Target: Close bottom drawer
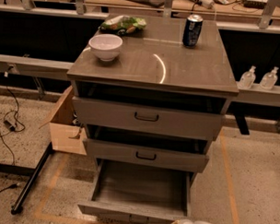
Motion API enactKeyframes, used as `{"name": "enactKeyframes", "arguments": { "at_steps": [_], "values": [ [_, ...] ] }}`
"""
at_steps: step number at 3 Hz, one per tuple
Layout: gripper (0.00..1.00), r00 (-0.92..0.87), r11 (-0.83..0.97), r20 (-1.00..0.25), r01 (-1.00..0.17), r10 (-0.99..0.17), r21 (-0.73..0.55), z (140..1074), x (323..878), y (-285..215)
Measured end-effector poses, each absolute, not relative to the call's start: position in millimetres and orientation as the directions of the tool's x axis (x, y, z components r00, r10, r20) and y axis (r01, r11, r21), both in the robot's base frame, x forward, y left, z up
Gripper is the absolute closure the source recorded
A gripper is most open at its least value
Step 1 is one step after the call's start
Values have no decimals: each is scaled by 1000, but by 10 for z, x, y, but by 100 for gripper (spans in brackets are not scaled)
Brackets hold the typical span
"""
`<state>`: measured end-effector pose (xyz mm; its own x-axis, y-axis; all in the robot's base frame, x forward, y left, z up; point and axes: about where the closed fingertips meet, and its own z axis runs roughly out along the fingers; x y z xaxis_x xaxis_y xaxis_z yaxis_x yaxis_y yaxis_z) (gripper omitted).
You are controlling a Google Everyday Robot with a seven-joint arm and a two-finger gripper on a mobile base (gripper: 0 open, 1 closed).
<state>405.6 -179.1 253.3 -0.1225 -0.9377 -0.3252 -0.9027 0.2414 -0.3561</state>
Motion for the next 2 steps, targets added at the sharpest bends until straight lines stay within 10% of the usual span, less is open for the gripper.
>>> {"name": "enactKeyframes", "arguments": {
  "at_steps": [2],
  "values": [
    [100, -119, 245, -310, -880, -943, -407, 1909, 4222, -1753]
  ]
}}
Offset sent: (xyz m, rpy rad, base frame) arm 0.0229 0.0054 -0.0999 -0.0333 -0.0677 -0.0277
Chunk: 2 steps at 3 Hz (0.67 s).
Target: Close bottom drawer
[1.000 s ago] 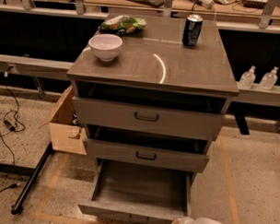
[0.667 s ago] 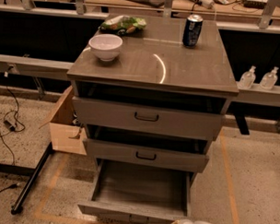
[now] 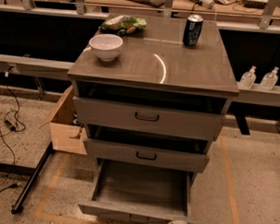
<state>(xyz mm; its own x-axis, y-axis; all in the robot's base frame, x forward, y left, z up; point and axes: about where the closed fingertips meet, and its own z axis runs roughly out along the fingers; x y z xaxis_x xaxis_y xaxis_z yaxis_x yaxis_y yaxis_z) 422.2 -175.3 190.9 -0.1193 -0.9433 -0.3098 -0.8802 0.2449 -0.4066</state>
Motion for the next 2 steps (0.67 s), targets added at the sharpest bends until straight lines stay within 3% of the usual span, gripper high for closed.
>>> {"name": "enactKeyframes", "arguments": {
  "at_steps": [2],
  "values": [
    [100, -81, 242, -333, -845, -940, -477, 1504, 4536, -1596]
  ]
}}
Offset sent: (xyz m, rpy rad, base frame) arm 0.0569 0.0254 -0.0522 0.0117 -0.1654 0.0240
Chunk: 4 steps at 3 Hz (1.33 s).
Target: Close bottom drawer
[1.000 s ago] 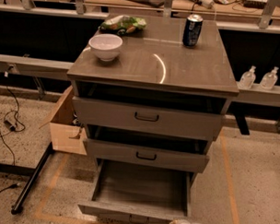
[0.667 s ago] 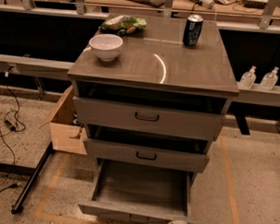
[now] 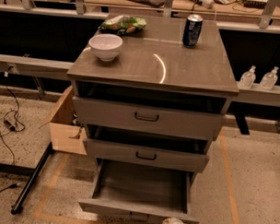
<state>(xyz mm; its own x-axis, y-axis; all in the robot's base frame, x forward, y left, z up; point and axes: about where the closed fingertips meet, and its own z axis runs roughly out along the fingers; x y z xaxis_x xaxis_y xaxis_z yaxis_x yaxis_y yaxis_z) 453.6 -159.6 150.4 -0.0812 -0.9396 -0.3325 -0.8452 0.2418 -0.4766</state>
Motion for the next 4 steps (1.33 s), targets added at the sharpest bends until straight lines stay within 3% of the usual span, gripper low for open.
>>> {"name": "enactKeyframes", "arguments": {
  "at_steps": [4],
  "values": [
    [100, 30, 212, -302, -649, -953, -731, 1764, 5597, -1286]
  ]
}}
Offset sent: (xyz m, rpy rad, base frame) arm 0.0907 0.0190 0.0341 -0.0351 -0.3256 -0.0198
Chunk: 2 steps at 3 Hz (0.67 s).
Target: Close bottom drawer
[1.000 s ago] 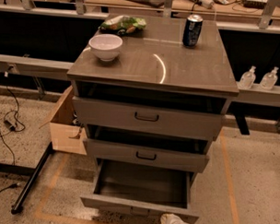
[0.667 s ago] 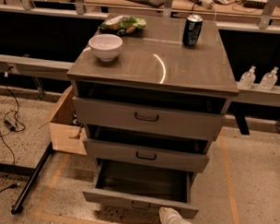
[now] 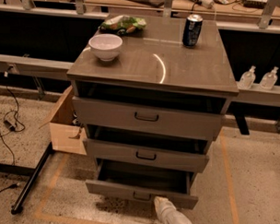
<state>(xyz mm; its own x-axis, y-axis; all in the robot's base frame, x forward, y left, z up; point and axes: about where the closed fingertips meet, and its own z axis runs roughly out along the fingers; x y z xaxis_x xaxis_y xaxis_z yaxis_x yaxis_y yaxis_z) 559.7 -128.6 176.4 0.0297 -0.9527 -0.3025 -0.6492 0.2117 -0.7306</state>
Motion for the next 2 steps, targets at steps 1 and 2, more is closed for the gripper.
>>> {"name": "enactKeyframes", "arguments": {
  "at_steps": [1, 2],
  "values": [
    [100, 45, 201, -290, -619, -956, -759, 1776, 5852, -1226],
    [100, 50, 187, -269, -598, -962, -779, 1800, 6097, -1246]
  ]
}}
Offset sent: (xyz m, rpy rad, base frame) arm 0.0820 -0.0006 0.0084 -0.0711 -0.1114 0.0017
